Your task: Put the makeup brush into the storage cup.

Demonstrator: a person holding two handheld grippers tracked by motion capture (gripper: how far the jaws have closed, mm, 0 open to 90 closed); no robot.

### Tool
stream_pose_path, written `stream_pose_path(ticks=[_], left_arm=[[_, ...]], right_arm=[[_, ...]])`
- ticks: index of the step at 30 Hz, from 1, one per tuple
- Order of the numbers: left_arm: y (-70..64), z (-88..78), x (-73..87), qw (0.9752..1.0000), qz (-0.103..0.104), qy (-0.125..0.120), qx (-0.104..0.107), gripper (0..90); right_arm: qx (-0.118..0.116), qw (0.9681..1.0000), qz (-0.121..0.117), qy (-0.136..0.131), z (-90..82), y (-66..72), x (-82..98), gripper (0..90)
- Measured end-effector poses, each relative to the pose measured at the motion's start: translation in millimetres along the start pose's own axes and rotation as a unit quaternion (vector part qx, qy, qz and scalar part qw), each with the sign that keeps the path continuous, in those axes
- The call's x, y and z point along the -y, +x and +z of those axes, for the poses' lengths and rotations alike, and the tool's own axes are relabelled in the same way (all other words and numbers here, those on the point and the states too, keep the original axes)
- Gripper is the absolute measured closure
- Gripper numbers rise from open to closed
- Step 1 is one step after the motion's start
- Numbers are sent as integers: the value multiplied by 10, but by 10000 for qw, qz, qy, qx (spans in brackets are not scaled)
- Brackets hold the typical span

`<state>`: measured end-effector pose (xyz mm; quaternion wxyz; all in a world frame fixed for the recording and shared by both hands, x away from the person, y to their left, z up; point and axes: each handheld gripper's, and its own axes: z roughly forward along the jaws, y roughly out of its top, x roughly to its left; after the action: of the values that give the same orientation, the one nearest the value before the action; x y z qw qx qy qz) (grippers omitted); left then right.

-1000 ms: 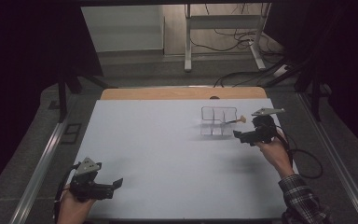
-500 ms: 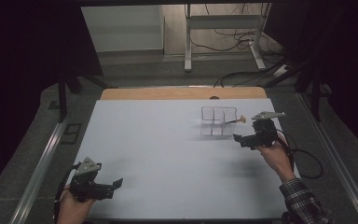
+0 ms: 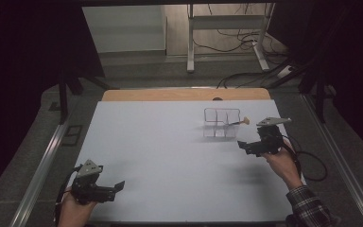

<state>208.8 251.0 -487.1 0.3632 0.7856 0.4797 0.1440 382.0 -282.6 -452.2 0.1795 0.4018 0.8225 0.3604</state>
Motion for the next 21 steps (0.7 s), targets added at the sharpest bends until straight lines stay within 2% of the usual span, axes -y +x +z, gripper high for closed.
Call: stream_pose_path(ticks=[21], left_arm=[[-1, 3, -1, 10000, 3, 15, 2, 1]], right_arm=[[-50, 10000, -33, 0, -142, 42, 114, 0]])
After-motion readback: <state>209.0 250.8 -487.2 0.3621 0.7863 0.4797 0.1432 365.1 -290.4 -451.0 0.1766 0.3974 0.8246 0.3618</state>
